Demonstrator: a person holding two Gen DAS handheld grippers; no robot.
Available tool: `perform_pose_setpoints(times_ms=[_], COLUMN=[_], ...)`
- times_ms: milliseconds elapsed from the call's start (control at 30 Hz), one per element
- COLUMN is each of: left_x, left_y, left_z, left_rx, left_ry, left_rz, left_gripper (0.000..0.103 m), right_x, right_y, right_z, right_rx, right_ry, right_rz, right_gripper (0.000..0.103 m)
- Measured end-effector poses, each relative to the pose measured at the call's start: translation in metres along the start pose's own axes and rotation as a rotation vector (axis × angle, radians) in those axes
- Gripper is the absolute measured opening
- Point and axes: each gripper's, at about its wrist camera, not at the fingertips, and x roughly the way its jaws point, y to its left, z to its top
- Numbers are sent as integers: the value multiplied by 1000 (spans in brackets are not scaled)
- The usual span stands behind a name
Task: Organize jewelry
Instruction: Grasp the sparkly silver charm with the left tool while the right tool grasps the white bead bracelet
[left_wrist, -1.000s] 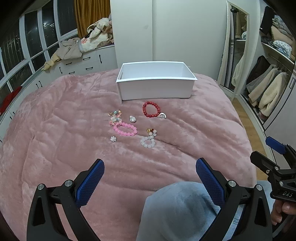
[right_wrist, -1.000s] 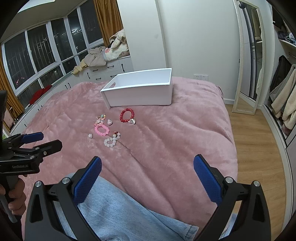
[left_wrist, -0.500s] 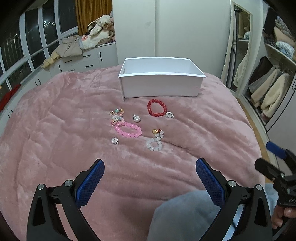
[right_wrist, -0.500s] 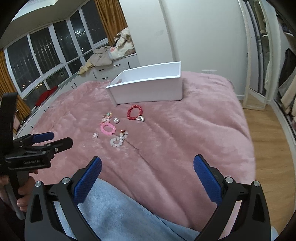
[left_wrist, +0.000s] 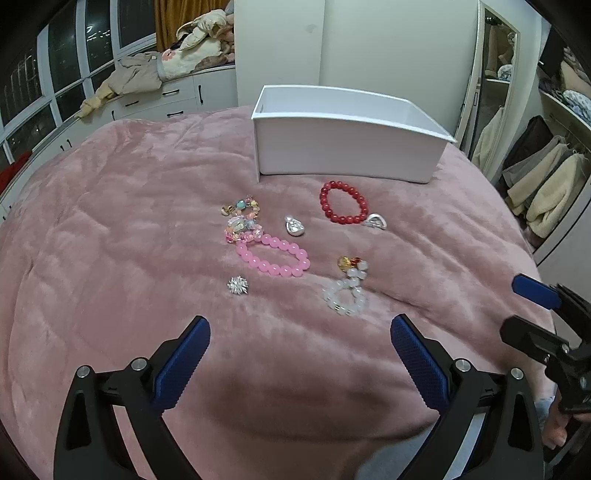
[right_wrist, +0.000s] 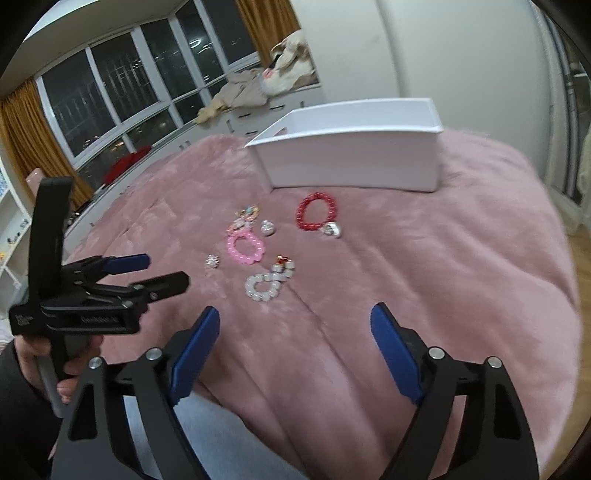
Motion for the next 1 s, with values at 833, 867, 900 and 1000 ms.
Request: perform_pose_setpoints(times_ms=[833,867,900,1000], left_x=[109,106,104,96], left_y=[40,39,39,42], left_z=[10,8,7,5], left_rx=[15,12,7,-7], left_ry=[124,127,129,132], left_rz=[62,63,59,54], left_gripper=[25,24,24,24], right_x=[150,147,141,128], right_y=[1,-1,-1,-1], right_z=[15,16,15,19], right_rx=[-70,-71,-72,-68], right_ry=[207,204,194,174], right_rz=[129,125,121,112], right_gripper=[10,10,10,10])
